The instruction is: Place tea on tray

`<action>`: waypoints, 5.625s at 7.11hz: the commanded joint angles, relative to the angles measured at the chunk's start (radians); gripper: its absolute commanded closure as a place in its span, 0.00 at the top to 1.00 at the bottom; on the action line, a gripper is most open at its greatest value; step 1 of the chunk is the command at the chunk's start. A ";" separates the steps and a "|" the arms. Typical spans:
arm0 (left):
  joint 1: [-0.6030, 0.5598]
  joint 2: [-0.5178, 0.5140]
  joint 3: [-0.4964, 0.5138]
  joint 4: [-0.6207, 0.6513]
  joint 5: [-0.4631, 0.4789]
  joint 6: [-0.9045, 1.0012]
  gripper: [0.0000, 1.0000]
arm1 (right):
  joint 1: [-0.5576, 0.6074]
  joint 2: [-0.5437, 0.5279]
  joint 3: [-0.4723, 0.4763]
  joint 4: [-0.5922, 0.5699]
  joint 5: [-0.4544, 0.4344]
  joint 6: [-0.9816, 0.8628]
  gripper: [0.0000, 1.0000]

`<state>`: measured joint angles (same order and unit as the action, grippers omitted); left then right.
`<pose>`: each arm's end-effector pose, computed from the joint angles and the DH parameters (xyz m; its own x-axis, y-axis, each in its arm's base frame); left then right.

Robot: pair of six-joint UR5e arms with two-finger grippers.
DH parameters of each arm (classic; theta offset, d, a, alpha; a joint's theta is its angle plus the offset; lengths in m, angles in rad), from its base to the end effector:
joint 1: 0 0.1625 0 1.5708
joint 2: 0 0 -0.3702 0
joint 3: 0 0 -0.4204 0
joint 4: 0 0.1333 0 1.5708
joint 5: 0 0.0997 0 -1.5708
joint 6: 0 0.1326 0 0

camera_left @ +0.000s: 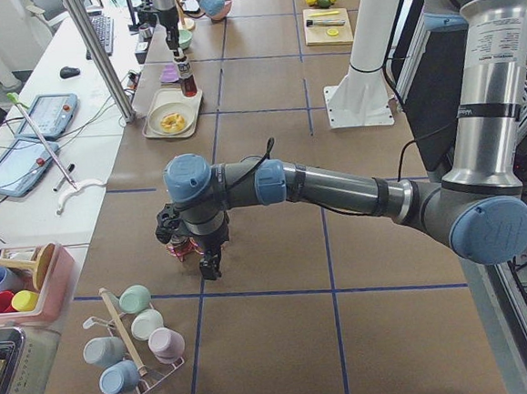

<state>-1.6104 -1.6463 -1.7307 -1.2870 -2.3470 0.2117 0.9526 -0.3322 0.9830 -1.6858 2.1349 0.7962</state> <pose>-0.0614 -0.5297 0.5329 0.7041 0.1490 -0.6943 -0.1109 0.9888 0.0997 -0.4287 -0.7104 0.0740 0.7272 0.0027 0.6864 -0.0306 0.9991 0.0285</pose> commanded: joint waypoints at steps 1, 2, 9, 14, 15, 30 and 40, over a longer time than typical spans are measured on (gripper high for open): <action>0.000 -0.001 -0.004 0.000 0.000 -0.002 1.00 | 0.009 0.002 -0.085 0.043 0.000 -0.043 0.00; 0.000 -0.001 -0.004 0.000 0.000 -0.002 1.00 | 0.008 -0.002 -0.099 0.044 0.000 -0.061 0.03; 0.001 -0.003 0.000 0.000 0.000 -0.002 1.00 | 0.014 0.027 -0.093 0.055 0.014 -0.040 0.98; 0.001 0.000 0.014 0.000 0.003 0.003 1.00 | 0.096 -0.243 0.341 -0.175 0.079 -0.179 0.99; 0.001 0.002 0.019 0.000 0.006 0.000 1.00 | 0.115 -0.365 0.473 -0.228 0.079 -0.274 0.99; 0.004 0.134 0.059 -0.078 0.015 0.003 1.00 | 0.587 -1.444 0.947 -0.126 0.169 -0.908 1.00; 0.004 0.129 0.056 -0.078 0.014 0.003 1.00 | 0.587 -1.446 0.916 -0.046 0.169 -0.871 1.00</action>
<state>-1.6061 -1.5162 -1.6750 -1.3652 -2.3332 0.2148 1.5402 -1.7775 1.8991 -1.7319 2.3040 -0.0751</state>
